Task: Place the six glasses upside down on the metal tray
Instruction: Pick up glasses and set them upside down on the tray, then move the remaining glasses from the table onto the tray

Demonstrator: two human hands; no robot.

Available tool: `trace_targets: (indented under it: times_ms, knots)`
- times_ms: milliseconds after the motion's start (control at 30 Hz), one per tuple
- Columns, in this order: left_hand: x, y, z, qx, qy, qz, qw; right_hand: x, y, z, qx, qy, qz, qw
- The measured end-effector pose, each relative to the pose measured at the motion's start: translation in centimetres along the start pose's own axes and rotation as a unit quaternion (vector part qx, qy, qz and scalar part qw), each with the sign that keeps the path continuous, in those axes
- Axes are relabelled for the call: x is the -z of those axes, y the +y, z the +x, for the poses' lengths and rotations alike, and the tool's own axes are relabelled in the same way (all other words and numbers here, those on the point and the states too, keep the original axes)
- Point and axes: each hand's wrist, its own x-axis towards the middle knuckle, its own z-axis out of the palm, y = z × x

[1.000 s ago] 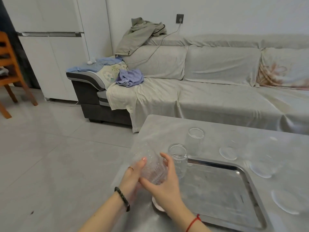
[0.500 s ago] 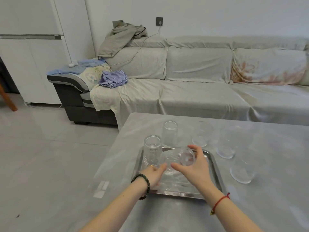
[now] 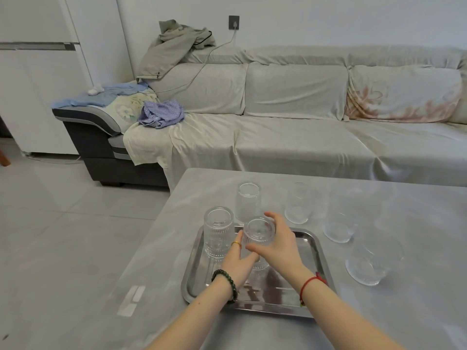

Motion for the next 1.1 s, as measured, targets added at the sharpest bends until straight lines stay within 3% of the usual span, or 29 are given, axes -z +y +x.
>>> trace_targets:
  times_ms: [367, 567, 700, 833, 900, 1000, 1100]
  knots:
    - [-0.2, -1.9, 1.9, -0.004, 0.004, 0.004, 1.0, -2.0, 3.4, -1.3, -0.06, 0.014, 0.089, 0.994]
    - [0.5, -2.1, 2.1, -0.014, -0.002, 0.006, 1.0, -2.2, 3.5, -0.6, -0.052, 0.008, 0.083, 0.995]
    - [2.9, -2.5, 0.0, -0.092, 0.004, 0.1, 0.991, -1.5, 3.4, -0.3, -0.055, -0.016, 0.059, 0.997]
    - [7.4, -3.5, -2.4, -0.18, 0.069, 0.251, 0.949, 0.7, 3.1, 1.1, -0.064, -0.088, -0.018, 0.994]
    - [9.6, -4.9, -3.2, -0.158, 0.066, 0.334, 0.927, 2.1, 2.8, 2.5, -0.057, -0.059, -0.046, 0.996]
    - [11.4, -7.3, -3.7, -0.055, 0.037, 0.449, 0.891, 3.3, 1.5, 4.8, -0.048, -0.024, -0.024, 0.998]
    - [11.4, -8.3, -3.6, -0.036, 0.011, 0.5, 0.865, 3.2, -0.1, 7.0, -0.038, -0.03, 0.002, 0.999]
